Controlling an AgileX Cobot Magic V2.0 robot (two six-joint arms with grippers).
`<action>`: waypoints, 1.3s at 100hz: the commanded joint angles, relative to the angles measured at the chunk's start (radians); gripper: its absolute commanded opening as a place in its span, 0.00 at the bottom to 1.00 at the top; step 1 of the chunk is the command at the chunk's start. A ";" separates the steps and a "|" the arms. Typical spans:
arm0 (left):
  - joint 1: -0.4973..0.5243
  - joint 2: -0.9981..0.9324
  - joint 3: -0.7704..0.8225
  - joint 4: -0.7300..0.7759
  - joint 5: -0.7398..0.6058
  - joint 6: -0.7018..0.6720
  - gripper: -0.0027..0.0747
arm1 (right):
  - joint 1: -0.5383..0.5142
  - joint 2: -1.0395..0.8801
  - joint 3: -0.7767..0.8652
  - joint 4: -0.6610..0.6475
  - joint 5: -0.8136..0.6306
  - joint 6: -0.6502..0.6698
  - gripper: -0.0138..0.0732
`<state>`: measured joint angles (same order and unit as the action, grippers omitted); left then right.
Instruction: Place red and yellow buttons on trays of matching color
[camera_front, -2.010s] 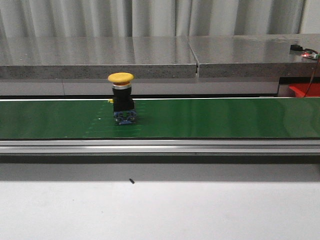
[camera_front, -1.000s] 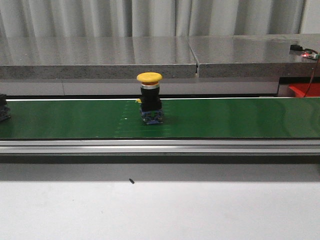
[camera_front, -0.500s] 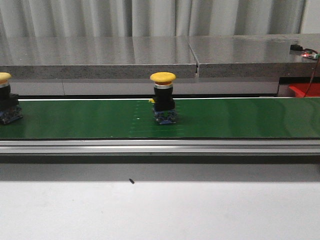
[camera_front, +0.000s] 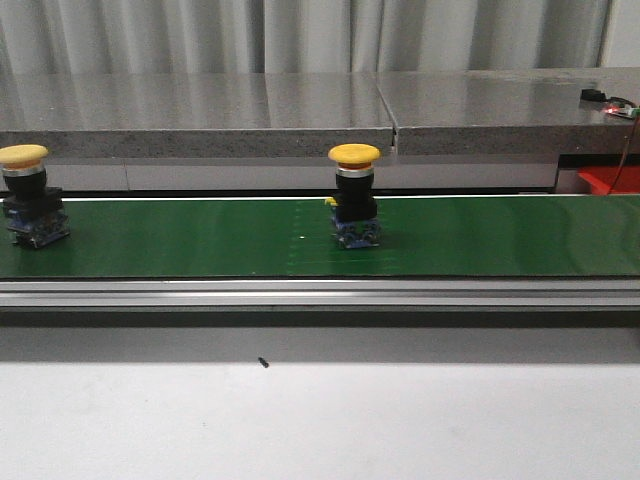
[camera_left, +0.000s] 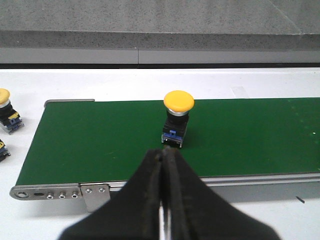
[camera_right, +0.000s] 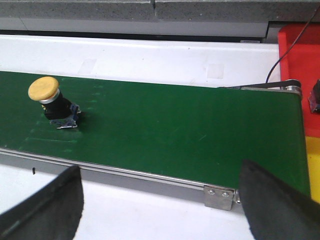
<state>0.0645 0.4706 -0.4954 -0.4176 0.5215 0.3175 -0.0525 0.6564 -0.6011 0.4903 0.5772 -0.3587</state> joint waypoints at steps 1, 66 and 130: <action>-0.008 0.003 -0.029 -0.024 -0.063 -0.005 0.01 | -0.003 0.028 -0.052 0.029 -0.021 -0.009 0.90; -0.008 0.003 -0.029 -0.024 -0.063 -0.005 0.01 | 0.141 0.527 -0.393 0.014 0.126 -0.009 0.90; -0.008 0.003 -0.029 -0.024 -0.063 -0.005 0.01 | 0.296 0.870 -0.573 -0.006 0.029 -0.009 0.90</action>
<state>0.0645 0.4706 -0.4954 -0.4176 0.5215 0.3175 0.2419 1.5223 -1.1217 0.4841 0.6731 -0.3587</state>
